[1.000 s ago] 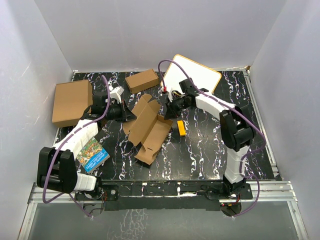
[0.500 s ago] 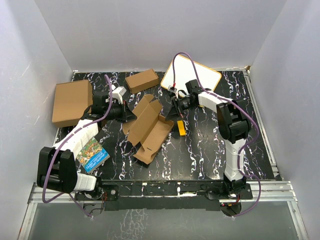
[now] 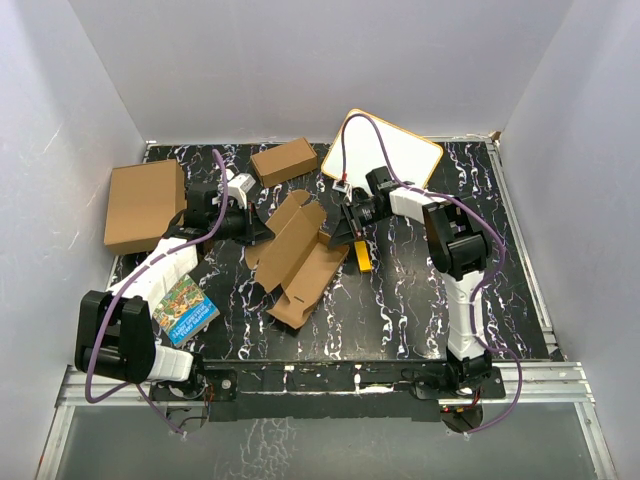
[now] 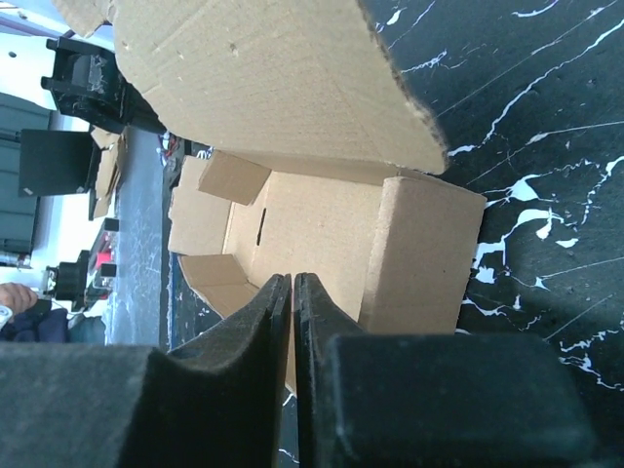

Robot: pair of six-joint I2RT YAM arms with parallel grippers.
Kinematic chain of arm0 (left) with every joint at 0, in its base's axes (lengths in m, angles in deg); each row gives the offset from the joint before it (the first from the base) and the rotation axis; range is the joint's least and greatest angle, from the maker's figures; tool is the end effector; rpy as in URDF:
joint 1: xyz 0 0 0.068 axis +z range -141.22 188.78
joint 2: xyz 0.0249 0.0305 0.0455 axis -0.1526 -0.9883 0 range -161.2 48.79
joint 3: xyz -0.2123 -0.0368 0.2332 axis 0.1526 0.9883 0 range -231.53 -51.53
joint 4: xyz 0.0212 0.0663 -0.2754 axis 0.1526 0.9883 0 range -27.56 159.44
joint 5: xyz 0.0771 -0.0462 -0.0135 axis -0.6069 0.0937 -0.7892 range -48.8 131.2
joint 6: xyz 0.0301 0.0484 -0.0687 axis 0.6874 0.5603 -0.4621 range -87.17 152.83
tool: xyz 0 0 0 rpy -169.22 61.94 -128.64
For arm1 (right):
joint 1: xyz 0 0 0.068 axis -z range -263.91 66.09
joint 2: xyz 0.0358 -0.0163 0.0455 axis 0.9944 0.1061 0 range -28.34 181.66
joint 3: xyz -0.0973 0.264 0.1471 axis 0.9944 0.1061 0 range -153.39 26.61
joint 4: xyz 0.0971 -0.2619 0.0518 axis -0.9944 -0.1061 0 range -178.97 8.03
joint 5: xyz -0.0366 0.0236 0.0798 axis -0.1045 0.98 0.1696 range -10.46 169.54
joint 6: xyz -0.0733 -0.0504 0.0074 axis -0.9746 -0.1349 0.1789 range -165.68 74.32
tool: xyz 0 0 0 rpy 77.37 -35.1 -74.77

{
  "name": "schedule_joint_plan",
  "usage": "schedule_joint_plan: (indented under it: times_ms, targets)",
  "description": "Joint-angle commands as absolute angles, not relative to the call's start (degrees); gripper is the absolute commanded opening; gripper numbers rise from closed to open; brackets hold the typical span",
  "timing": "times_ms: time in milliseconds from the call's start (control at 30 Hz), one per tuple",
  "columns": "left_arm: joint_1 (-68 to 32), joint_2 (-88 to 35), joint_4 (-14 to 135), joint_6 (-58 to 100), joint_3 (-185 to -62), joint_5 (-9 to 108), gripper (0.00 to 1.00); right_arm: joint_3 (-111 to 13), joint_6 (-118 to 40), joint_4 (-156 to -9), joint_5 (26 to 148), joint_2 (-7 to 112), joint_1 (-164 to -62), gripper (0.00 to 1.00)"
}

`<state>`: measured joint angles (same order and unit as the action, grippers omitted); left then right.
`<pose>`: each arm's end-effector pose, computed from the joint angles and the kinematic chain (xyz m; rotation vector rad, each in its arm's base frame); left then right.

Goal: Fold the paper box

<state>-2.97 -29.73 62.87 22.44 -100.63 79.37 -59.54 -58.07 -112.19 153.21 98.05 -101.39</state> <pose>0.3234 -0.1174 0.2694 0.4369 2.0539 -0.9281 0.4351 0.2171 0.1442 -0.8866 2.1638 1.7530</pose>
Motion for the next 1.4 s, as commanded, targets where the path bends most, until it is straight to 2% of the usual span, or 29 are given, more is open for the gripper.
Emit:
schedule_joint_plan:
  times_ms: [0, 133, 200, 300, 367, 500, 633, 933, 1233, 1367]
  targets:
    - [-2.94, -29.34, 61.78, 23.16, -101.58, 80.94, 0.00, -63.66, -63.59, -115.30, 155.82, 96.06, -100.76, 0.18]
    - [-2.95, -29.34, 62.47, 22.70, -102.00, 80.08, 0.00, -67.36, -73.93, -124.91, 160.22, 92.20, -100.79, 0.35]
    - [-2.98, -29.34, 62.61, 22.18, -102.11, 79.55, 0.00, -67.26, -76.21, -125.81, 157.66, 89.21, -100.85, 0.38]
    - [-3.00, -29.34, 62.50, 21.14, -102.26, 79.18, 0.00, -64.98, -75.77, -122.66, 148.10, 84.88, -100.99, 0.45]
    - [-2.98, -29.34, 62.30, 20.57, -102.25, 79.34, 0.00, -61.07, -71.50, -115.63, 137.57, 82.01, -101.46, 0.52]
    - [-3.12, -29.34, 61.39, 19.39, -102.12, 79.64, 0.00, -52.36, -69.41, -103.85, 114.62, 77.44, -105.26, 0.69]
    - [-3.47, -29.34, 60.83, 18.32, -102.15, 79.63, 0.00, -50.76, -71.00, -101.45, 105.06, 78.01, -109.37, 0.71]
    - [-3.92, -29.34, 60.61, 17.42, -102.11, 79.39, 0.00, -50.18, -72.11, -98.28, 93.22, 82.26, -114.68, 0.67]
    - [-4.03, -29.34, 60.11, 17.27, -101.59, 79.74, 0.00, -49.72, -71.35, -96.53, 89.74, 84.04, -115.72, 0.19]
    - [-3.97, -29.34, 59.89, 17.34, -101.45, 79.78, 0.00, -49.39, -70.52, -96.21, 89.75, 83.37, -115.72, 0.12]
